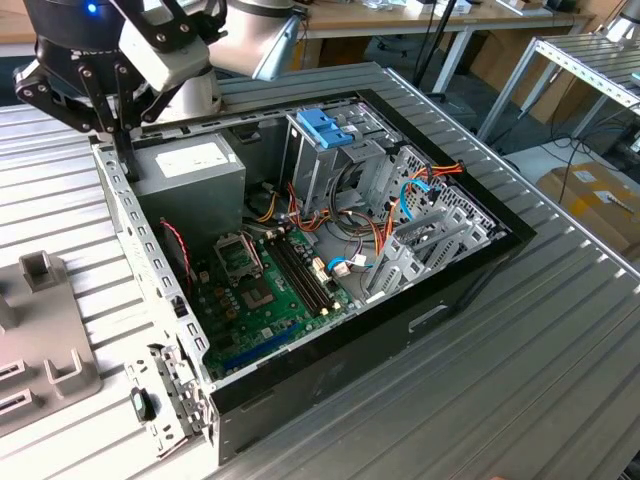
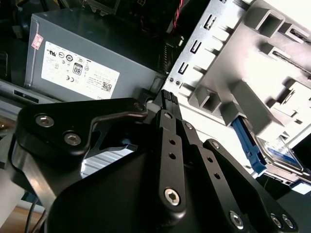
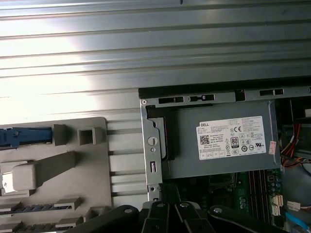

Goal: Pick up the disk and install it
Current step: 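Reach for the disk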

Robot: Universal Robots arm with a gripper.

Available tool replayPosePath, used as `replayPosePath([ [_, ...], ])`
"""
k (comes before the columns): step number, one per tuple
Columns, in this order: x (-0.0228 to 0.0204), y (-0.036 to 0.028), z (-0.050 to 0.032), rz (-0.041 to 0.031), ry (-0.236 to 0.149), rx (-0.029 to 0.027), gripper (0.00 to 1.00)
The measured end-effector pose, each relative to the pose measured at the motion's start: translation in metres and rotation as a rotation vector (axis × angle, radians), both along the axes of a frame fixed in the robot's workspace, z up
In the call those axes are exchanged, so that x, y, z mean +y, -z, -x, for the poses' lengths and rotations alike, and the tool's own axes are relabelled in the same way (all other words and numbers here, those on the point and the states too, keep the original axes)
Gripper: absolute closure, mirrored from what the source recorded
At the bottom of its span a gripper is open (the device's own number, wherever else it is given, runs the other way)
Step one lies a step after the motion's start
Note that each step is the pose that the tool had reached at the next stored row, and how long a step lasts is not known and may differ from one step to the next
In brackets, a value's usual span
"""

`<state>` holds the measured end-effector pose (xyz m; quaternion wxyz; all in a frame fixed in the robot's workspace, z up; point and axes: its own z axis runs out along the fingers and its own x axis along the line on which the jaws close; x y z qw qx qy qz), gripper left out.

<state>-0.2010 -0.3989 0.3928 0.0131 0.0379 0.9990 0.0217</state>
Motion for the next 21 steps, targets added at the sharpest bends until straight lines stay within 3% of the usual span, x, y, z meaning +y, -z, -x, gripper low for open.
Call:
replayPosePath([
  [21,0.0000,0.0003,0.0214,0.0000,0.000,-0.0001,0.89],
])
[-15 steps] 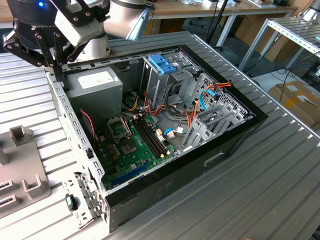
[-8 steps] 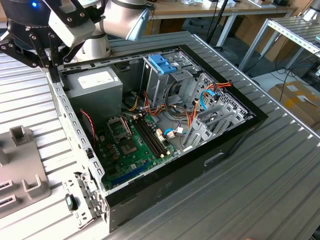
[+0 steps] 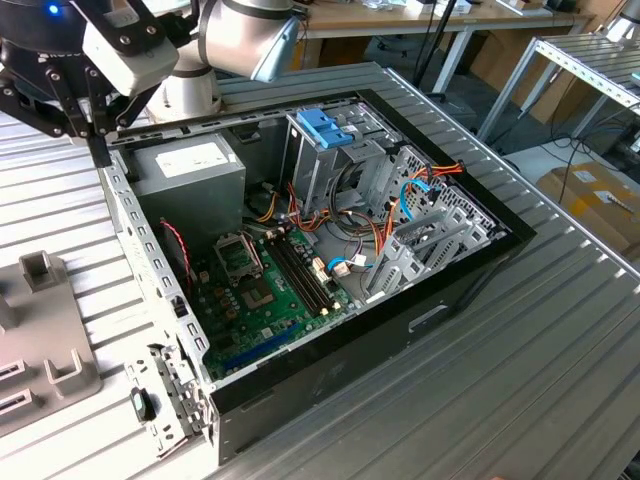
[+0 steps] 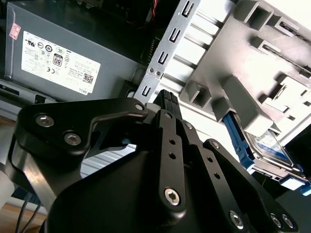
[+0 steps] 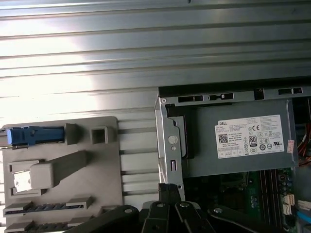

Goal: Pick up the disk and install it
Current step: 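Reach for the disk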

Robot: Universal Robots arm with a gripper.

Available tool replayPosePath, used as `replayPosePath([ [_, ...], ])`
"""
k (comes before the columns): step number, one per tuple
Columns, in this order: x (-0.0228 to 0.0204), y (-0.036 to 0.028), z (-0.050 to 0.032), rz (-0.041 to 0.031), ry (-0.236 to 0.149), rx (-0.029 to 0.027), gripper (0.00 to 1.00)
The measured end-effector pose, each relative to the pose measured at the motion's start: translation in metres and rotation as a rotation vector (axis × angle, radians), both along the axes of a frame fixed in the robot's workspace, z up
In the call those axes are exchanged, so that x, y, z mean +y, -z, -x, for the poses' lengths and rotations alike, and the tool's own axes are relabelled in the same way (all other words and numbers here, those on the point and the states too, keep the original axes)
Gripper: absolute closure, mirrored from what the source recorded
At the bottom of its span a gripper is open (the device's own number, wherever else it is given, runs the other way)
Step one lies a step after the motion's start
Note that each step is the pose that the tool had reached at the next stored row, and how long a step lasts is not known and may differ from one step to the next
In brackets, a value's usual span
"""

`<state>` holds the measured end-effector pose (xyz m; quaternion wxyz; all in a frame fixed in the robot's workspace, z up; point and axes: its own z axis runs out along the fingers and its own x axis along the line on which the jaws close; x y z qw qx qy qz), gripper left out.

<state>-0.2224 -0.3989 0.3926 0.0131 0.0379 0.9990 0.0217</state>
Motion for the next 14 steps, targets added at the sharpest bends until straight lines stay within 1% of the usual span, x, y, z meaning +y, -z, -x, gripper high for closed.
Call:
replayPosePath([
  [9,0.0000,0.0002,0.0100,0.0001,0.000,0.0001,0.89],
  [11,0.0000,0.0004,0.0164,0.0000,0.000,0.0000,0.89],
  [12,0.0000,0.0005,0.0217,0.0001,0.000,0.0000,0.89],
  [14,0.0000,0.0007,0.0258,0.0001,0.000,0.0000,0.89],
])
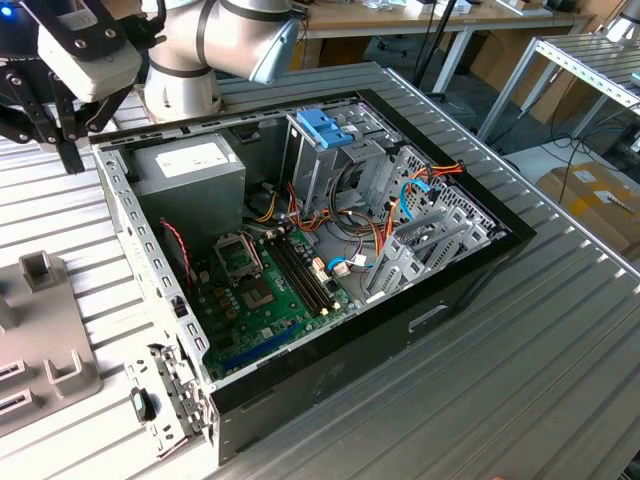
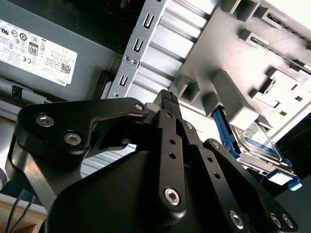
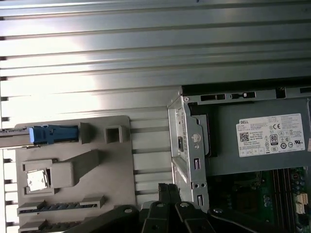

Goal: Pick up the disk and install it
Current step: 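Reach for the disk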

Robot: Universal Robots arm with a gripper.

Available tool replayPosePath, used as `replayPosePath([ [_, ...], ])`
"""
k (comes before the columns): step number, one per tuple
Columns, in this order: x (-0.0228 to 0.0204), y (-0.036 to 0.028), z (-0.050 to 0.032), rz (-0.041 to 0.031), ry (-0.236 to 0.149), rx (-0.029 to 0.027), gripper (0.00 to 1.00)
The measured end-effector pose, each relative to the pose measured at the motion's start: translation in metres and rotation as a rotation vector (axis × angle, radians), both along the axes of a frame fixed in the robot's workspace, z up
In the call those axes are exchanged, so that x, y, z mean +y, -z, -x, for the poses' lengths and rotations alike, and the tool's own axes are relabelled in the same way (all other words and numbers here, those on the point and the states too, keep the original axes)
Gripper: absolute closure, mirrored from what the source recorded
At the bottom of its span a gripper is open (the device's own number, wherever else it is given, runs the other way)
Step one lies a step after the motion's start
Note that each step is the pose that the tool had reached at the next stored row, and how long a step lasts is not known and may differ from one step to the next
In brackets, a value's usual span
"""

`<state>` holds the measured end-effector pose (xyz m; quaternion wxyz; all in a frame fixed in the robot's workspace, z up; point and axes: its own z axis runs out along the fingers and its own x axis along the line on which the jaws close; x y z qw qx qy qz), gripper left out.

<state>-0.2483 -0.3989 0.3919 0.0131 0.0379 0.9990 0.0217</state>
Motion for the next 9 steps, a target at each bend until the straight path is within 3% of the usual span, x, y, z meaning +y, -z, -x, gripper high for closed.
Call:
replayPosePath([
  [9,0.0018,0.0019,0.0179,-0.0001,0.000,-0.0001,0.89],
])
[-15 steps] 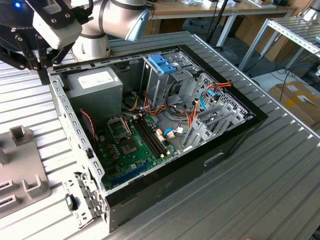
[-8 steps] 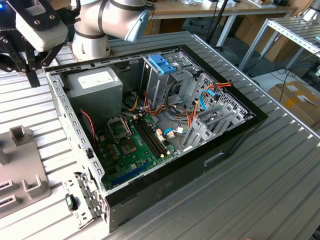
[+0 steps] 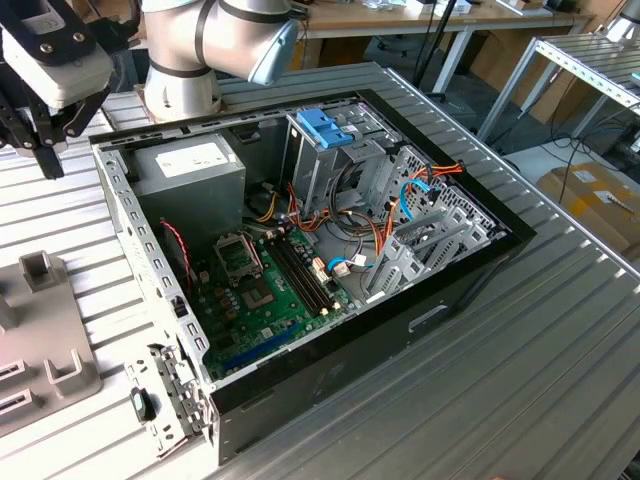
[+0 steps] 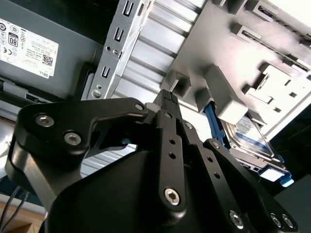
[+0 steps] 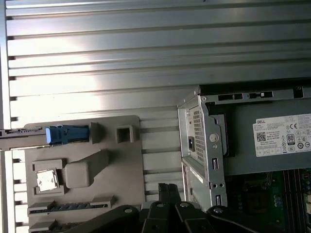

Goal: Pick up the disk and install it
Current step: 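Reach for the disk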

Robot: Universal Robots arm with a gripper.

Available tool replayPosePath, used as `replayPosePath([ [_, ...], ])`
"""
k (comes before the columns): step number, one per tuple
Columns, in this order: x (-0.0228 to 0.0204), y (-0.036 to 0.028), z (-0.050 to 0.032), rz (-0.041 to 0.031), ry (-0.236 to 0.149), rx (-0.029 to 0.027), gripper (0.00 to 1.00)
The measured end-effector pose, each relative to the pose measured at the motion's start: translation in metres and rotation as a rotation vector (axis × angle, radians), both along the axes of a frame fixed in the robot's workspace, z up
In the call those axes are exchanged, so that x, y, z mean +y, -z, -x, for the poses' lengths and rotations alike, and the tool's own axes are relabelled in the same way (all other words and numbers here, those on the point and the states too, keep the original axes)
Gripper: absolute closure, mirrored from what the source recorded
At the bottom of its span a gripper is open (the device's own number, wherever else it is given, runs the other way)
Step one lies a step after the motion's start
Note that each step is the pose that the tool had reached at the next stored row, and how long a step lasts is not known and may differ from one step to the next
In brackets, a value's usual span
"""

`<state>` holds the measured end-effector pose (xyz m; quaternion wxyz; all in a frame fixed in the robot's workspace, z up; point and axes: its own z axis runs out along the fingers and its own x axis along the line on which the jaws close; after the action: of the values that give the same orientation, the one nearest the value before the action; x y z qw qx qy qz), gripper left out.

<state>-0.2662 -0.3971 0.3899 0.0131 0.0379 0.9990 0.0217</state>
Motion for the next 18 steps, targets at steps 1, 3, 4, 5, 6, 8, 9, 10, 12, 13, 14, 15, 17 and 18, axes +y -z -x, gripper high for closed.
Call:
replayPosePath([
  [1,0.0011,0.0003,0.0027,0.0001,0.000,0.0001,0.89],
  [3,0.0027,0.0008,0.0069,0.0002,0.000,0.0002,0.89],
  [4,0.0029,0.0009,0.0076,0.0001,0.000,0.0001,0.89],
  [5,0.0029,0.0009,0.0078,0.0002,0.000,0.0002,0.89],
  [6,0.0029,0.0009,0.0079,0.0001,0.000,0.0002,0.89],
  [8,0.0029,0.0009,0.0081,0.0002,0.000,0.0001,0.89],
  [9,0.0029,0.0009,0.0084,0.0002,0.000,0.0001,0.89],
  [10,0.0029,0.0009,0.0086,0.0001,0.000,0.0001,0.89],
  [12,0.0029,0.0009,0.0090,0.0002,0.000,0.0001,0.89],
  [13,0.0029,0.0009,0.0091,0.0002,0.000,0.0001,0.89],
  [14,0.0029,0.0009,0.0092,0.0002,0.000,0.0002,0.89],
  [15,0.0029,0.0009,0.0092,0.0001,0.000,0.0001,0.89],
  [17,0.0029,0.0009,0.0092,0.0001,0.000,0.0001,0.89],
  [18,0.0029,0.0009,0.0092,0.0002,0.000,0.0002,0.89],
])
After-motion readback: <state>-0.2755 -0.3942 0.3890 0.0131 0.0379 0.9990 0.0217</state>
